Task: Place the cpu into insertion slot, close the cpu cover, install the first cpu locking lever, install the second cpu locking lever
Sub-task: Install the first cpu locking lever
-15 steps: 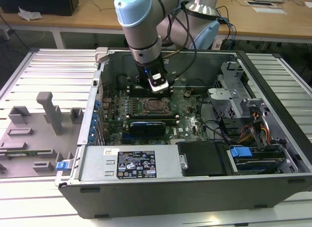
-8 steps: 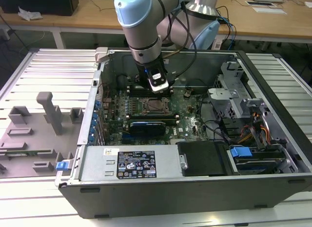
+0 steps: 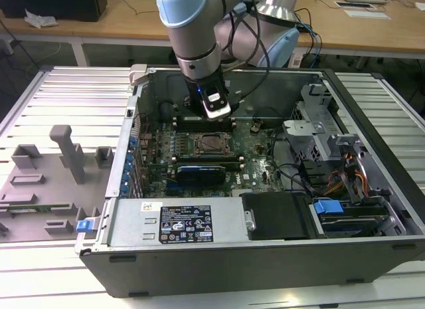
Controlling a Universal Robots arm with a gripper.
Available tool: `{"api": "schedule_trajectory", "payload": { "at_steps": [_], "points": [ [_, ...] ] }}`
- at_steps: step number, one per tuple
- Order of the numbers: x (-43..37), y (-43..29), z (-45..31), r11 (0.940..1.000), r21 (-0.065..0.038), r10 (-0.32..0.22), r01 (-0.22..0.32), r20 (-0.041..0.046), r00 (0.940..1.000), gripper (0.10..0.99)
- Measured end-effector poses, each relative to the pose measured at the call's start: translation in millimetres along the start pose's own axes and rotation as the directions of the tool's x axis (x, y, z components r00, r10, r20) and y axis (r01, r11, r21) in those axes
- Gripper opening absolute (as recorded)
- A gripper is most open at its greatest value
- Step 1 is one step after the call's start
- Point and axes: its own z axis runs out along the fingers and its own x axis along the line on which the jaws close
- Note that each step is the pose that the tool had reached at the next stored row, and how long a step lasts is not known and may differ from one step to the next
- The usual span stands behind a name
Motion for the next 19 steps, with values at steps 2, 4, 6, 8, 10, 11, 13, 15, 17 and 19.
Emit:
{"api": "schedule_trajectory", "payload": {
  "at_steps": [2,4,6,8,10,11,13,15,17,19],
  "points": [
    [-1.3,1.3,-5.7,1.0,0.0,0.0,0.0,0.0,1.0,0.106],
    [-2.4,2.5,-10.7,1.0,0.0,0.0,0.0,0.0,1.0,0.106],
    [-3.1,3.2,-13.3,0.9998,0.02,-0.005,0.005,0.0055,1.0,0.106],
    [-3.3,3.2,-13.4,0.9986,0.052,-0.009,0.008,0.013,0.9999,0.106],
    [-3.4,3.2,-13.3,0.9983,0.057,-0.01,0.01,0.0141,0.9998,0.106],
    [-3.7,3.3,-13.2,0.9982,0.059,-0.01,0.009,0.0085,0.9999,0.106],
    [-5.7,3.9,-12.4,0.9975,0.07,-0.004,0.006,-0.0281,0.9996,0.106],
    [-10.1,5.0,-11.0,0.9958,0.092,0.008,0.001,-0.0918,0.9957,0.106],
    [-13.6,6.0,-9.8,0.9941,0.108,0.015,-0.001,-0.1342,0.9908,0.106],
    [-15.2,6.3,-9.2,0.993,0.118,0.021,-0.002,-0.1587,0.9871,0.106]
  ]
}}
